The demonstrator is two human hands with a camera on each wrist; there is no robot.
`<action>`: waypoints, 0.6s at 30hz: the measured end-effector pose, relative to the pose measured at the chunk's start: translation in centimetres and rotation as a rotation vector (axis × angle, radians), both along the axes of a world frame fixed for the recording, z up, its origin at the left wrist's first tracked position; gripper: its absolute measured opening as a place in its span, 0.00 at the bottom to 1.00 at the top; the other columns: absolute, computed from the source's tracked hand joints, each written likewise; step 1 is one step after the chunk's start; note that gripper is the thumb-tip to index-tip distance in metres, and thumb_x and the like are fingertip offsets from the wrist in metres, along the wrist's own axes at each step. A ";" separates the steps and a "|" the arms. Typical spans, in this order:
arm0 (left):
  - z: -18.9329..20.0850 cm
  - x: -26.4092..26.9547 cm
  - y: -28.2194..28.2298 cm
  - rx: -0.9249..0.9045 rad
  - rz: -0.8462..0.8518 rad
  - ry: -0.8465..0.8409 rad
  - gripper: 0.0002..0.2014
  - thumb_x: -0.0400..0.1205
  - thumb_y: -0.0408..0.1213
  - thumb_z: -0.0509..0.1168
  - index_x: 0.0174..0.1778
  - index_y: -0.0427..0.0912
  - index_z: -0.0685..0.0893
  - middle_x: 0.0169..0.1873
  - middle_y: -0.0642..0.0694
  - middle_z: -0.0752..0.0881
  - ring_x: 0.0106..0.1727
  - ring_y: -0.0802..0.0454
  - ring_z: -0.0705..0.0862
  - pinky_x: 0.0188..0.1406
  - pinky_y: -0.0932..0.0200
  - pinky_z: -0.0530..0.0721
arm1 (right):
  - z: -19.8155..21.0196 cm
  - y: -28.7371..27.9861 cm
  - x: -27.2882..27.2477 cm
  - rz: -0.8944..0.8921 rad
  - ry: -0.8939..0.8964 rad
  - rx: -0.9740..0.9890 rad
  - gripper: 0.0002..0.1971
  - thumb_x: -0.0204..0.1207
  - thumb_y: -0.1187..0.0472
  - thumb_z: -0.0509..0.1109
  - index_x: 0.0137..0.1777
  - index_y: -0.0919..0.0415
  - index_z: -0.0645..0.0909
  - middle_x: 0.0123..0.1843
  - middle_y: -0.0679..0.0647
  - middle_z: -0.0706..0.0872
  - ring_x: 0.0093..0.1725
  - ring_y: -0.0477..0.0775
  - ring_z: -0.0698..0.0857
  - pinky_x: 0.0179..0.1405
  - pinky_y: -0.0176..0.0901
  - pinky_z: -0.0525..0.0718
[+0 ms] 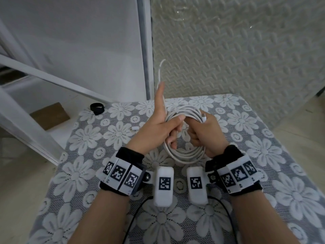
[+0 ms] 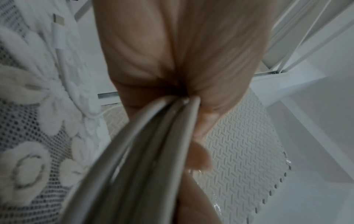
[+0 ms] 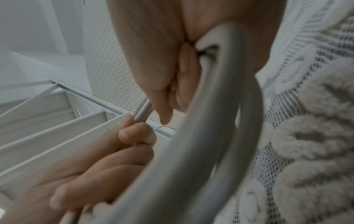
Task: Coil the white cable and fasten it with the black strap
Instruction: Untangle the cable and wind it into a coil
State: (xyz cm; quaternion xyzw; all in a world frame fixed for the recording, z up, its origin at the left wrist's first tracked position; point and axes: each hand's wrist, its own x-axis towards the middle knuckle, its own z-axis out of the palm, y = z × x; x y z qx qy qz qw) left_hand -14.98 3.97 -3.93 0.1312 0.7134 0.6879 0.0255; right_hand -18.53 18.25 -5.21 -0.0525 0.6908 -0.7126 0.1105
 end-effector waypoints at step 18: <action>0.5 0.0 0.1 -0.173 0.082 -0.008 0.28 0.83 0.32 0.63 0.78 0.54 0.65 0.23 0.49 0.76 0.16 0.56 0.70 0.23 0.53 0.83 | 0.6 -0.1 0.3 -0.007 0.169 0.081 0.20 0.76 0.71 0.62 0.27 0.48 0.76 0.16 0.42 0.69 0.16 0.43 0.63 0.15 0.32 0.61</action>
